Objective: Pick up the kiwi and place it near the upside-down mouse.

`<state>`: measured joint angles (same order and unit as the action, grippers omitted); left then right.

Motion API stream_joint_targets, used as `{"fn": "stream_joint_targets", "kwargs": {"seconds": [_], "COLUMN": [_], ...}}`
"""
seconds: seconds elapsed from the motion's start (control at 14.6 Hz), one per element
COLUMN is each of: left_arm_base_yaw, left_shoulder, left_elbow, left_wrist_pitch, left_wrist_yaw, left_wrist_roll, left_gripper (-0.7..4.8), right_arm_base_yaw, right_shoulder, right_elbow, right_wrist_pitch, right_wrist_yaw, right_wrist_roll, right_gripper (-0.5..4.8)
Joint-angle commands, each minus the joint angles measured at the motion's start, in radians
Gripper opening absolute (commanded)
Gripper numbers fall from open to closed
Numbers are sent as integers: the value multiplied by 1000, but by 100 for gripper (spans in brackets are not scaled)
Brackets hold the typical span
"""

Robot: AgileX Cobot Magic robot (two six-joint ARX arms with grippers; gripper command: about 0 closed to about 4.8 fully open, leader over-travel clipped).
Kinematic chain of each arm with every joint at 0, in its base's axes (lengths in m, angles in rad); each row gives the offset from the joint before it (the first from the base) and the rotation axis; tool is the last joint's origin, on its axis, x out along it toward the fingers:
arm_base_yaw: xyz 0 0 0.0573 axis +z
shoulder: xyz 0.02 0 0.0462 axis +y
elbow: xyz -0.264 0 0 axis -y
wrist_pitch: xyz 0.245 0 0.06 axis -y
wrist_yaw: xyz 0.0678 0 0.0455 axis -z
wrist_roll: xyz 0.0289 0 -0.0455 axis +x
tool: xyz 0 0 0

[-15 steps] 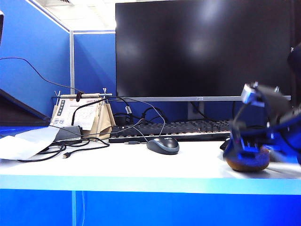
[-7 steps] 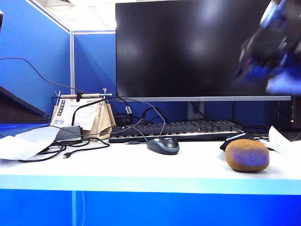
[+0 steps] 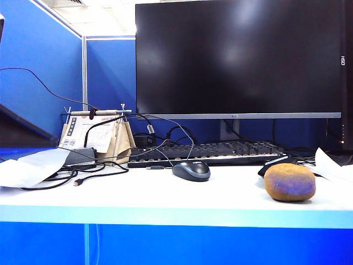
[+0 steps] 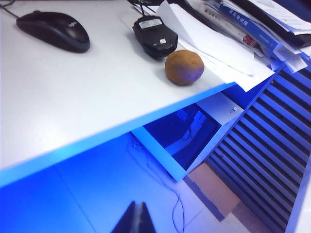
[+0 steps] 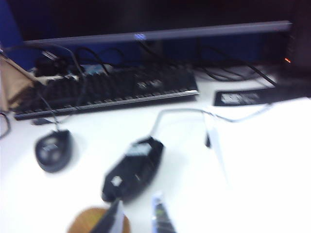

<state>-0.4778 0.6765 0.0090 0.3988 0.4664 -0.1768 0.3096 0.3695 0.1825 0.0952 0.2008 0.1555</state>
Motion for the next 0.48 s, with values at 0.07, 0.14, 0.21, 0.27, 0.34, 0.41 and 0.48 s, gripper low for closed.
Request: {"fn": "stream_joint_targets", "kwargs": {"seconds": [0.07,0.14,0.21,0.27,0.34,0.41,0.48], "left_arm_base_yaw": [0,0,0,0,0,0,0], "left_shoulder": [0,0,0,0,0,0,0], "left_elbow": [1,1,1,1,2,2,2], "left_wrist_pitch": [-47,-62,-64,-62,-63,-63,-62], "left_wrist_yaw": [4,5,2,3,1,3,0], "left_wrist_roll": [1,2,2,3,5,4,4], "left_gripper": [-1,-1,-1,-1,-1,-1,-1], "right_arm_base_yaw": [0,0,0,-1,0,-1,-1], "right_shoulder": [-224,-299,-371,-363,-361,-367,-367], "right_elbow": [-106,-137,-165,-173,-173,-173,-173], "right_wrist_pitch": [-72,-105,-157,-202,-239,-249,-256], "right_wrist_yaw": [34,34,35,43,44,44,45], "right_wrist_roll": [-2,-2,-1,6,6,5,5], "right_gripper": [94,94,93,94,94,94,94]}}
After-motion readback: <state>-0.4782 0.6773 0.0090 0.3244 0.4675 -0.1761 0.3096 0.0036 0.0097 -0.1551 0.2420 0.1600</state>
